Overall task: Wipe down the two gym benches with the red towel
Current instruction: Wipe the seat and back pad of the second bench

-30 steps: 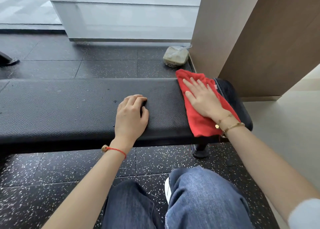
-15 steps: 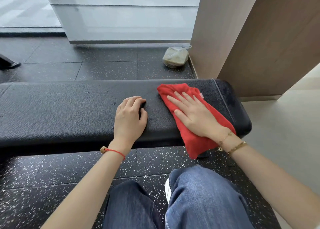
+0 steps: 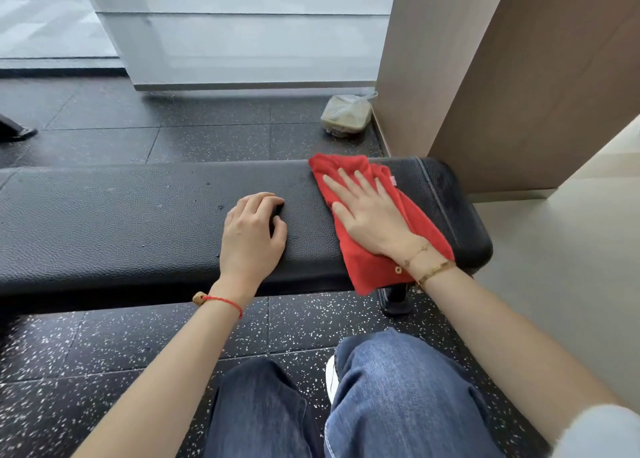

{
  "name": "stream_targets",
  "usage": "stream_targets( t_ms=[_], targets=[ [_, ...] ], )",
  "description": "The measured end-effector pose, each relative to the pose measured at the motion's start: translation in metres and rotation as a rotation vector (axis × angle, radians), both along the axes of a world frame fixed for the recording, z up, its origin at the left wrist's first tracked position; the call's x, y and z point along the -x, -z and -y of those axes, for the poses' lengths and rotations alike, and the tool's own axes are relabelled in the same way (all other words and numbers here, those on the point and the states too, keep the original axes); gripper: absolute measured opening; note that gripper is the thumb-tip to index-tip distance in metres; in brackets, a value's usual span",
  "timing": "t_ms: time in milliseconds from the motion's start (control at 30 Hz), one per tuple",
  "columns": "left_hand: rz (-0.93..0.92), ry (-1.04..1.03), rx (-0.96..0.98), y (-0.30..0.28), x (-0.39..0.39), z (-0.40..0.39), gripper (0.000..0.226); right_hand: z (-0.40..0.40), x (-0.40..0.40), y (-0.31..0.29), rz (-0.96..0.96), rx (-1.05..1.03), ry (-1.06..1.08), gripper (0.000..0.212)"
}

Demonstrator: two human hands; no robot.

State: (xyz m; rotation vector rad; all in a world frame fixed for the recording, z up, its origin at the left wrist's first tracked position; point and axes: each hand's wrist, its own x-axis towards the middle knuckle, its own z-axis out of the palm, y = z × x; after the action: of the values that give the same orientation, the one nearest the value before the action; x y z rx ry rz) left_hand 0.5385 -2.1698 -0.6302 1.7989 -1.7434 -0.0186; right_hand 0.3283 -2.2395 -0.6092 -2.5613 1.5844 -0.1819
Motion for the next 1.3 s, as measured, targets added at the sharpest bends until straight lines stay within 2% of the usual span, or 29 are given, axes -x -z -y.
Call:
stream_targets(
  t_ms=[67,167,333,467,800,1000,1300],
  targets=[
    [0.0,0.006,0.006,0.001,-0.001,0.0,0.024,-0.023,0.022,0.002,0.009,0.044,-0.02,0.053],
    [0.001,0.01,0.012,0.003,-0.002,0.001,0.024,-0.032,0.063,0.006,0.033,0.068,0.093,0.052],
    [0.013,0.009,0.013,0.003,-0.003,0.001,0.025,0.024,0.101,0.004,-0.01,-0.001,0.32,0.053],
    [0.015,-0.005,0.012,0.002,-0.001,0.001,0.024,0.054,0.093,0.002,0.0,-0.042,0.357,0.054],
    [0.041,-0.003,-0.018,0.002,0.003,-0.001,0.026,-0.028,0.063,0.009,0.023,0.011,0.167,0.055],
    [0.046,-0.004,-0.024,0.001,0.003,-0.002,0.028,-0.018,0.04,0.0,0.039,-0.048,0.091,0.053],
    [0.022,-0.029,-0.036,-0.004,0.006,-0.001,0.029,-0.002,-0.069,0.001,0.073,-0.053,-0.091,0.052]
  ],
)
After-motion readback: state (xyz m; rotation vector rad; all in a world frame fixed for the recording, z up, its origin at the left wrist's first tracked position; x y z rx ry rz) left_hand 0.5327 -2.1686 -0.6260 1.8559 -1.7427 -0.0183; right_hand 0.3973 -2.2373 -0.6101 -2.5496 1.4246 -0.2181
